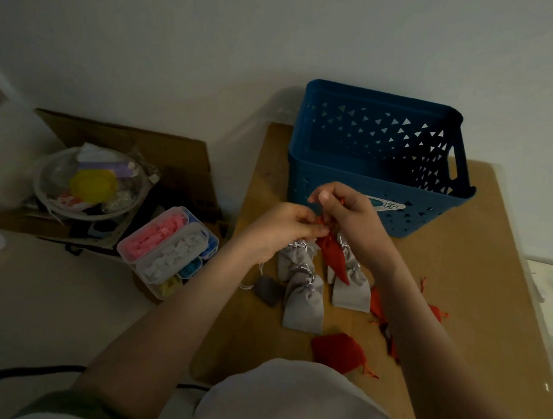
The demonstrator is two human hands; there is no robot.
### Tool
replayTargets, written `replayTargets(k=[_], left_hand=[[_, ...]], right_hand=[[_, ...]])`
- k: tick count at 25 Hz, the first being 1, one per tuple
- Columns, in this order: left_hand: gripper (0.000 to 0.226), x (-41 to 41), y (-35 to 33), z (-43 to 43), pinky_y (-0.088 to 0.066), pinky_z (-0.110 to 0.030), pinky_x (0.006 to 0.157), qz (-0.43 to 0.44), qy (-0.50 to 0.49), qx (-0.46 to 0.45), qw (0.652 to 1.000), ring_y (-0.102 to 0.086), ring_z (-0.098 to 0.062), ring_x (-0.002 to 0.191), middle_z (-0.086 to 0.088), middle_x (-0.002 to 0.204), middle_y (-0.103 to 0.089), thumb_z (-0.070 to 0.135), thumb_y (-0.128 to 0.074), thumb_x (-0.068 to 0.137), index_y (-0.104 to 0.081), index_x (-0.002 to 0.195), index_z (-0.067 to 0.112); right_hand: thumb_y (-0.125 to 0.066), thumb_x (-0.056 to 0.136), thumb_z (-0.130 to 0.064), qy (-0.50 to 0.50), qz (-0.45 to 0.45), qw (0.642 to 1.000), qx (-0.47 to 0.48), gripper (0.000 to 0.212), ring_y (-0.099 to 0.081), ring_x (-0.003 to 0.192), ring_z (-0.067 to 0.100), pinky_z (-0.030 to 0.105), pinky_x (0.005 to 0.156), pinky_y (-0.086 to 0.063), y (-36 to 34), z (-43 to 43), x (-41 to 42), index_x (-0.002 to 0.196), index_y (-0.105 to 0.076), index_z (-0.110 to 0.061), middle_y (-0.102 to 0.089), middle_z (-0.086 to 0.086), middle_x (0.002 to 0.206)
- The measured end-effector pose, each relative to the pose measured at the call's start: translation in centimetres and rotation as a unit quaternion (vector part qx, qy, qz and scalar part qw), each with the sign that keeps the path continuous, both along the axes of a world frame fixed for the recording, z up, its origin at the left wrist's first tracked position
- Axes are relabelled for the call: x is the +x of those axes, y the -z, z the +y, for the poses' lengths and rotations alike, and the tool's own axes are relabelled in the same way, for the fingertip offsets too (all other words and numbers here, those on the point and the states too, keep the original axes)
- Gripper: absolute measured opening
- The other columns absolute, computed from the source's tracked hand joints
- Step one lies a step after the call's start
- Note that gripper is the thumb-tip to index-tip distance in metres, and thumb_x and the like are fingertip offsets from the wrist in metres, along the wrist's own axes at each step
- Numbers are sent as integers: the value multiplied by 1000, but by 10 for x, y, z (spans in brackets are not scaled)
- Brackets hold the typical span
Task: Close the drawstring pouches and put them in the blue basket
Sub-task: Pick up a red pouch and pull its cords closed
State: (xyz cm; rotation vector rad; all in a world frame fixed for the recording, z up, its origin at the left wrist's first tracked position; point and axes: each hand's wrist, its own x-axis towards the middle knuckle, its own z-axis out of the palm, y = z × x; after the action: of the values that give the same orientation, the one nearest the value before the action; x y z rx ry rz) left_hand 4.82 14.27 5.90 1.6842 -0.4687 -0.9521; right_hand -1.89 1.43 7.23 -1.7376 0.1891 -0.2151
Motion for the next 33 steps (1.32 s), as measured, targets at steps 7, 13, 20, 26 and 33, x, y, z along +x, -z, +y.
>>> replayTargets(k=[7,13,20,26,33], left_hand=[[5,0,-3,-4,-48,-19,65,-32,-143,-73,987,-59,-3,69,4,75,-61,14,-64,88,-63,90,10],[6,-1,-8,-4,-48,-23,76,-170,-64,-68,981,-62,-9,83,1,88,-68,18,-69,84,-65,89,17],[5,-8,-2,-5,-47,-15,69,-40,-118,-72,990,-62,-4,77,2,85,-67,15,-66,87,-65,89,20],[17,-11,4,-9,-42,-16,61,-50,-163,-22,985,-56,5,54,8,64,-62,21,-59,93,-68,79,18],[24,-20,-4,-15,-43,-18,64,-142,-179,44,973,-56,-1,68,5,78,-64,25,-50,98,-70,99,12]], right_hand=[[-67,88,-26,-26,146,977,-155,7,-52,70,8,25,68,-39,7,-17,-6,92,-66,-20,-58,-5,77],[-60,92,-15,-77,137,987,-32,6,-55,84,14,29,79,-43,14,-22,-12,88,-65,-13,-56,5,90],[-64,89,-20,-81,146,985,-47,9,-56,90,20,34,88,-44,28,-24,-12,81,-67,-18,-54,15,95],[-47,99,-29,29,145,989,-1,34,-47,67,12,29,70,-38,38,-20,-19,68,-53,-17,-49,0,70],[-37,101,-13,10,77,980,182,28,-50,64,6,19,66,-41,27,-2,-18,81,-56,-12,-53,-4,68]])
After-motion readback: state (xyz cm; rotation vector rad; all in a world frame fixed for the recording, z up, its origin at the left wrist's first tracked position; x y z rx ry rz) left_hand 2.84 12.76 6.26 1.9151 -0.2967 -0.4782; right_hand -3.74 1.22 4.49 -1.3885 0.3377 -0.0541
